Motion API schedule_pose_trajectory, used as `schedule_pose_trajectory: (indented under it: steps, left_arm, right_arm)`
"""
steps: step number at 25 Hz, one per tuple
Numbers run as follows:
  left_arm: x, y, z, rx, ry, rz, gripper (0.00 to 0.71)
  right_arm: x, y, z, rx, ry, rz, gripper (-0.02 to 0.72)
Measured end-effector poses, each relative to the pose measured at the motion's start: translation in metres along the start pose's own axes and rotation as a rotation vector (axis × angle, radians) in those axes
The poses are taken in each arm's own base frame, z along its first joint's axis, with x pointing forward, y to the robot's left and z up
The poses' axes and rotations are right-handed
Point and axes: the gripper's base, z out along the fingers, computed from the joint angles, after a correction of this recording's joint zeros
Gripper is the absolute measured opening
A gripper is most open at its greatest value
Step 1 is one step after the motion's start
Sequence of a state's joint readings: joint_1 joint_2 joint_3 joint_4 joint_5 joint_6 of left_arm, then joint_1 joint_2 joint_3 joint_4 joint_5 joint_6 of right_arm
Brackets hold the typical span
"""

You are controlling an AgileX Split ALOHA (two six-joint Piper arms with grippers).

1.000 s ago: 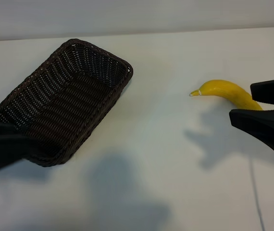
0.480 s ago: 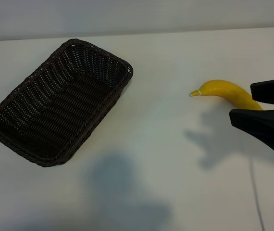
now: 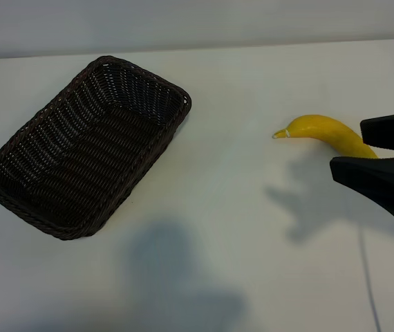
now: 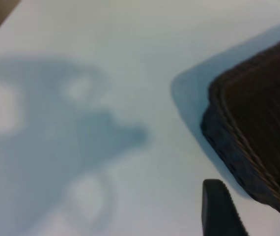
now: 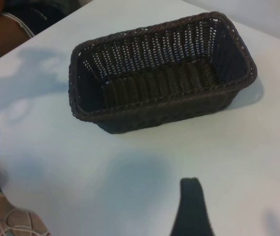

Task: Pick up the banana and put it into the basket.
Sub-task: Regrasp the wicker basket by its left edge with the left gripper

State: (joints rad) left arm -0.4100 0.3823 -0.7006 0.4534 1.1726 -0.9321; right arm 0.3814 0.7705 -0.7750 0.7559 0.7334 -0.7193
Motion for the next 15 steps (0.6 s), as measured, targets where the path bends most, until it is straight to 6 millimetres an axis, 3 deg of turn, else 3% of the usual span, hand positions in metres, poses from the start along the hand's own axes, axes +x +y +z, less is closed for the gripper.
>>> schedule_pose_trajectory:
  steps: [7, 15]
  left_arm:
    - [0.012, 0.004, 0.018, -0.072, 0.022, -0.042, 0.371]
    - [0.018, -0.003, 0.016, -0.005, 0.103, -0.063, 0.371]
  right_arm:
    - [0.000, 0.000, 0.000, -0.005, 0.005, 0.000, 0.526]
    - [0.001, 0.001, 0.000, -0.006, 0.007, 0.001, 0.526]
